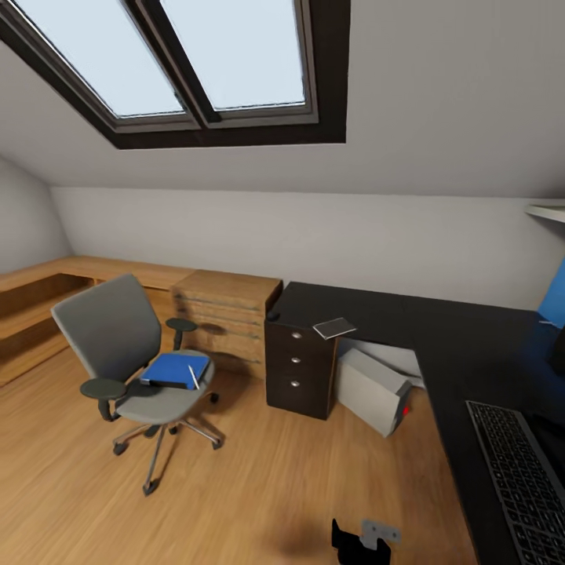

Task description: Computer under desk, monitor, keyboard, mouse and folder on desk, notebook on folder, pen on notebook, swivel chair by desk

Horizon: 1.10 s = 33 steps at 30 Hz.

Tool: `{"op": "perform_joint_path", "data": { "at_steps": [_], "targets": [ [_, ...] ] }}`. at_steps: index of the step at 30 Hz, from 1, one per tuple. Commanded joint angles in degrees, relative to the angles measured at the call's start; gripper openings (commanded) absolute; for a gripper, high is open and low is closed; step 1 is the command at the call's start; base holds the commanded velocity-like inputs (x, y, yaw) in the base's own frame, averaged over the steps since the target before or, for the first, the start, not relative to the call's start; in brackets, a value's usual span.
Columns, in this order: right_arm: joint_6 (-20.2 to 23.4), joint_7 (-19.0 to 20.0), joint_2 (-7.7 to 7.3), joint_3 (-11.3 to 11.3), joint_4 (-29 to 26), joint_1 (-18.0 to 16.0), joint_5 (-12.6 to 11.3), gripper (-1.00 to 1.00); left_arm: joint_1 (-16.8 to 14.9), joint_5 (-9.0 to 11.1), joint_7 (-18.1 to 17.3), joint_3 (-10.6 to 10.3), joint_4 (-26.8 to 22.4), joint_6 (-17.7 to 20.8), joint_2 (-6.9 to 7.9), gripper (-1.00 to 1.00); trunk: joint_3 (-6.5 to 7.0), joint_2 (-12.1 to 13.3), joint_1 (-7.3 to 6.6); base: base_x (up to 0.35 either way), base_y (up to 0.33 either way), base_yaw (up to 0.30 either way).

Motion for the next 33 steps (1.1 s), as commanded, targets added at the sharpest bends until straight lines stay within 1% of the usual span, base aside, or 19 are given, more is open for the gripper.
{"op": "perform_joint_path", "data": {
  "at_steps": [1, 11, 18, 20, 24, 33],
  "targets": [
    [-0.12, -0.32, 0.01, -0.32, 0.01, -0.04, 0.6, 1.0, -0.04, 0.59, -0.32, 0.02, 0.05, -0.11, -0.02, 1.0, -0.07, -0.04, 0.04, 0.334, 0.0, 0.22],
    [-0.16, -0.34, -0.01, -0.32, 0.02, -0.02, 0.6, 1.0, -0.05, 0.65, -0.38, 0.04, 1.27, -0.11, -0.01, 1.0, -0.05, -0.04, 0.04, 0.327, 0.0, 0.248],
    [-0.22, -0.32, 0.04, -0.32, 0.02, -0.01, 0.6, 1.0, -0.07, 0.62, -0.38, 0.06, 1.38, -0.25, -0.03, 1.0, 0.25, -0.04, 0.04, 0.244, 0.0, 0.242],
    [-0.68, -0.32, 0.01, -0.32, 0.02, -0.01, 0.6, 1.0, -0.07, 0.59, -0.39, 0.06, 1.38, -0.27, -0.06, 1.0, 0.38, -0.04, 0.04, 0.155, 0.0, 0.221],
    [-3.67, -0.39, -0.07, -0.32, 0.17, 0.04, 0.6, 1.0, -0.05, 0.42, -0.43, -0.1, 1.37, -0.39, -0.19, 1.0, 0.63, -0.04, 0.04, 0.056, 0.0, 0.206],
    [-5.04, -0.38, -0.13, -0.32, 0.35, 0.08, 0.6, 1.0, -0.05, 0.34, -0.49, -0.27, 1.37, -0.54, -0.28, 1.0, 1.23, -0.04, 0.04, 0.011, 0.0, 0.199]
  ]
}}
